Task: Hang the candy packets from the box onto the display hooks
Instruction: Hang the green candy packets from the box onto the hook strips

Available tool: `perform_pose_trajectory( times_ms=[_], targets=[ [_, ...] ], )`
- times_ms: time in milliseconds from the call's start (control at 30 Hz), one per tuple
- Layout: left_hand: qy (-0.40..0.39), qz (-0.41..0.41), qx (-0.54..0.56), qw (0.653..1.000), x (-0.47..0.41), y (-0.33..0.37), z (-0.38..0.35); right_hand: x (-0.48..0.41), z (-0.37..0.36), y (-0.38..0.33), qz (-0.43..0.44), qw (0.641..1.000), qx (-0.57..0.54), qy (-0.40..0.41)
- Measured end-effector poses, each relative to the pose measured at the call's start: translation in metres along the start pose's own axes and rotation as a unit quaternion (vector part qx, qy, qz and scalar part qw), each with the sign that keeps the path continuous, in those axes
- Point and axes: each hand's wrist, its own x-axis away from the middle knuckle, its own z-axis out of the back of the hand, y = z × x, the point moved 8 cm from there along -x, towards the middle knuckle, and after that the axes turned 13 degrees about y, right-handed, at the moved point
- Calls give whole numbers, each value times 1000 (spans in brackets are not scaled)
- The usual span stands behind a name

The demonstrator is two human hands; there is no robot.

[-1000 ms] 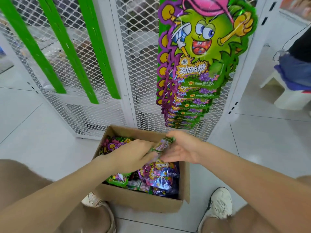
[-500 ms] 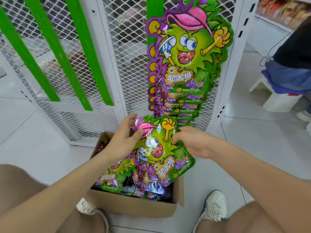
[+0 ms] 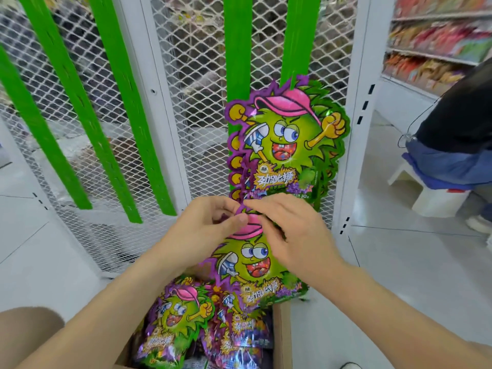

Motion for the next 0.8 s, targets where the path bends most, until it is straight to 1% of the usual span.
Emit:
perform_pose_trajectory(
  times_ms=[100, 167, 267, 367, 500, 700, 800],
  targets=[
    [-3, -15, 9, 1000, -7, 30, 4, -18, 9, 2, 11, 999, -16, 41],
    [-13, -12, 6, 1000, -11, 49, 6, -33, 17, 2, 35, 997, -18, 62],
    [-23, -1, -19, 1000, -23, 78, 10, -59, 33, 3, 58, 993, -18, 102],
    [-22, -14, -69, 997, -40, 108, 17, -88, 48, 4, 78, 987, -17, 142],
    [-42, -18, -150, 988, -65, 138, 22, -121, 54, 12, 84, 984, -24, 154],
    [-45, -65, -115, 990, -97, 184, 19, -155, 80, 29, 67, 977, -20, 202],
    [-38, -81, -143, 986, -110, 203, 17, -167, 87, 31, 82, 974, -11, 211]
  ],
)
